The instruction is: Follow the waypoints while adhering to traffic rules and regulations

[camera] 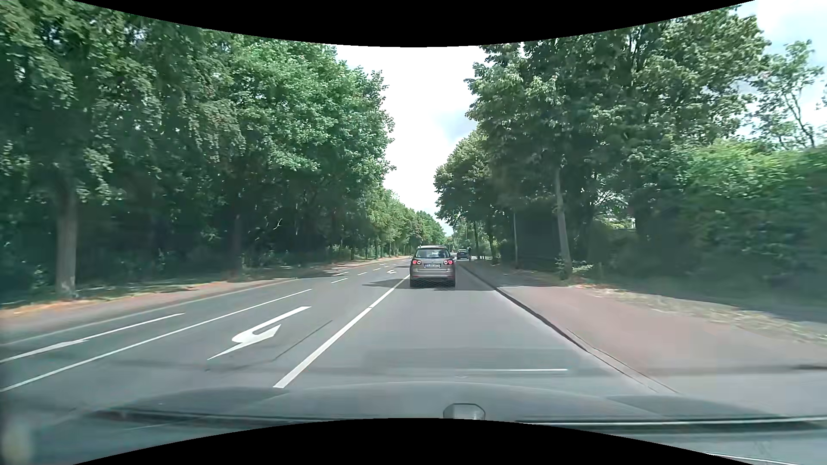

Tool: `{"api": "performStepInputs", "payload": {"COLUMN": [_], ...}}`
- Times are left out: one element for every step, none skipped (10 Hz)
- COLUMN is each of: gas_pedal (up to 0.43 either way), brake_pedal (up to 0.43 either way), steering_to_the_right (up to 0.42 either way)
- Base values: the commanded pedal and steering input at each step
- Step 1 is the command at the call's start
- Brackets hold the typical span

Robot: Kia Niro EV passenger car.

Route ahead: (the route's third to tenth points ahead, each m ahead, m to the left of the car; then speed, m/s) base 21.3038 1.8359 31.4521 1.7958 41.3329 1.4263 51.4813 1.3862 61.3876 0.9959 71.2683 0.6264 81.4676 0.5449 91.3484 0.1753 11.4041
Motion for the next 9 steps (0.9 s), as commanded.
{"api": "performStepInputs", "payload": {"gas_pedal": [0.177,0.177,0.177,0.189,0.189,0.189,0.189,0.189,0.189], "brake_pedal": [0.018,0.018,0.018,0.018,0.018,0.018,0.018,0.018,0.018], "steering_to_the_right": [0.001,0.001,0.001,0.001,0.001,0.001,0.001,0.001,0.003]}}
